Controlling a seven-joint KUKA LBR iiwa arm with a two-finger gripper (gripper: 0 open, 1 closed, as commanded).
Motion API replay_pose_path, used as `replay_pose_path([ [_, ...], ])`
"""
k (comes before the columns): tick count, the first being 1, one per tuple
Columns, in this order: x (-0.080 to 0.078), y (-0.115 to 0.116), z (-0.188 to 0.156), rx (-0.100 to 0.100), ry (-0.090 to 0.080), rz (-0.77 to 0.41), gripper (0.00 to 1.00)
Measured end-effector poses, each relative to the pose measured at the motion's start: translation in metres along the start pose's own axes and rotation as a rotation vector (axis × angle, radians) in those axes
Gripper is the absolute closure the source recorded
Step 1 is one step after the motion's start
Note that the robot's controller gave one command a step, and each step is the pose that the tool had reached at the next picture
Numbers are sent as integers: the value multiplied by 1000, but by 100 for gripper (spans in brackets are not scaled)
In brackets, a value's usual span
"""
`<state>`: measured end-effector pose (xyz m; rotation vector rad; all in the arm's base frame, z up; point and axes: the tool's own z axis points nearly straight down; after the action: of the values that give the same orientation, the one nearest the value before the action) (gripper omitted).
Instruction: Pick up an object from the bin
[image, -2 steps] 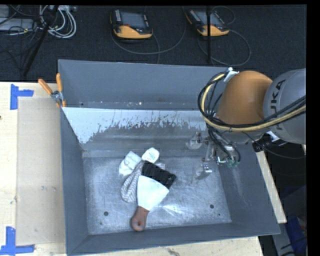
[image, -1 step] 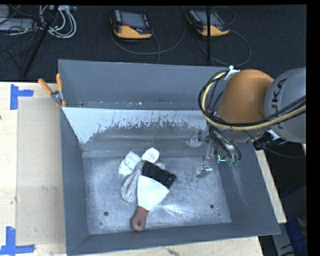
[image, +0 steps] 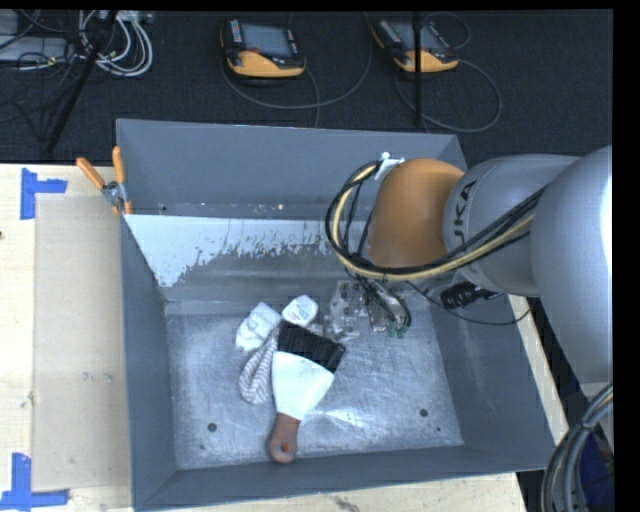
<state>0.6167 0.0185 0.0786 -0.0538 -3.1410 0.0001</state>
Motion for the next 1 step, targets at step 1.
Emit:
replay_pose_path([
  [1,-4,0,0,-1,-24,1,0],
])
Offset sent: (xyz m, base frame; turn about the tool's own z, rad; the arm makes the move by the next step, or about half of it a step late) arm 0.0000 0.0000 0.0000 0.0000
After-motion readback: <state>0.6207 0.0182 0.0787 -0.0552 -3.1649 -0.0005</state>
